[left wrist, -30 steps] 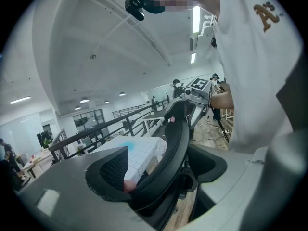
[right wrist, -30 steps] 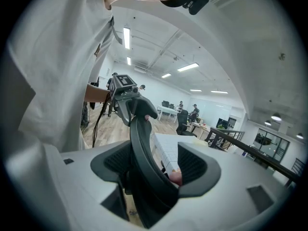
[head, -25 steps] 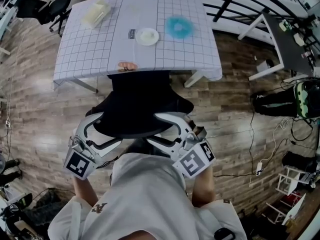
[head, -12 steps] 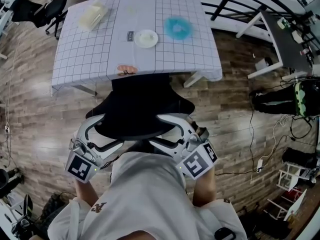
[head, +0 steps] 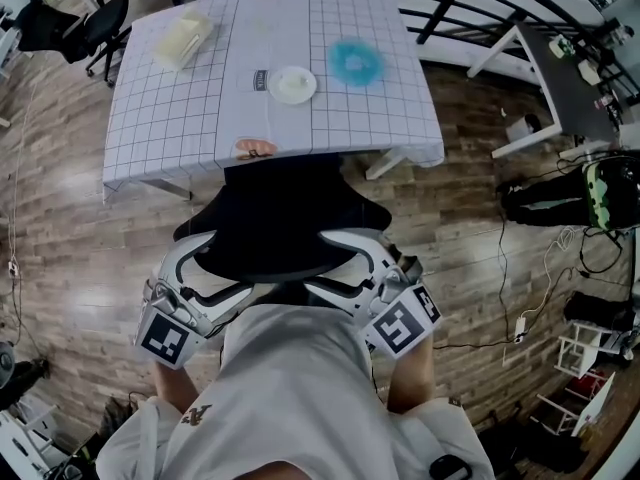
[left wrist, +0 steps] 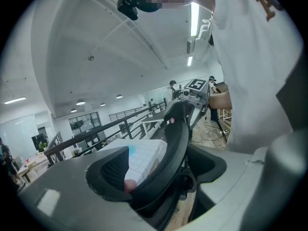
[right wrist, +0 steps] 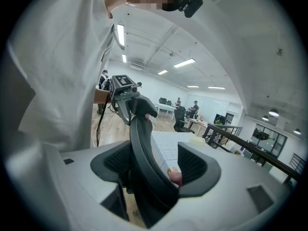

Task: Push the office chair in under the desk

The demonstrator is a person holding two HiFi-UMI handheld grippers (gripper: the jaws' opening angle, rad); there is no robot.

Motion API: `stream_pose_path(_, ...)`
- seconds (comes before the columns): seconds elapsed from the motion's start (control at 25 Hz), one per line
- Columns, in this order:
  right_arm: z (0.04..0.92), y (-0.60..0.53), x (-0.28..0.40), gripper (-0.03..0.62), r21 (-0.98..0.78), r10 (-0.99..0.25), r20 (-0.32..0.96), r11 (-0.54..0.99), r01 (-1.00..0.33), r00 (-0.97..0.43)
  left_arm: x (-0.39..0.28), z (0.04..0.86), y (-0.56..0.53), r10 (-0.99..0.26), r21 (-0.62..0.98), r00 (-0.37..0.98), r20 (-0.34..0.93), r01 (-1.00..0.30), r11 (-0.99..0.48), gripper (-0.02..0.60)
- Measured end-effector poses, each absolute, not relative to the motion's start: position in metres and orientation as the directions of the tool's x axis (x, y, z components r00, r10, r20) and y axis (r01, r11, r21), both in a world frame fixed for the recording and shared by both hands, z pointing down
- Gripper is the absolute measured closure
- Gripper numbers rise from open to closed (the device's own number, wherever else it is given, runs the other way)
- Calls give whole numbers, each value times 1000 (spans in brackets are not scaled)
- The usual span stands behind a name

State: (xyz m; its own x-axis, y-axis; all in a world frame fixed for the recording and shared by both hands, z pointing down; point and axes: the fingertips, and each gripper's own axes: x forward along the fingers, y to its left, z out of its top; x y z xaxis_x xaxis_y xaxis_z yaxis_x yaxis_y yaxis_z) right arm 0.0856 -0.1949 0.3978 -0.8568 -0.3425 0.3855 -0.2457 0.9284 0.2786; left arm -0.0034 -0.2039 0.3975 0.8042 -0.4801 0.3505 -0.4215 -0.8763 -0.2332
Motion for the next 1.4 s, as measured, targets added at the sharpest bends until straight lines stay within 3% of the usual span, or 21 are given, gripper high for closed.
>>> stream_pose_path(1.4, 397, -253, 104, 283, 275, -327, 378, 933, -233, -866, 16, 396, -263, -495, -231, 795, 350, -439, -868, 190)
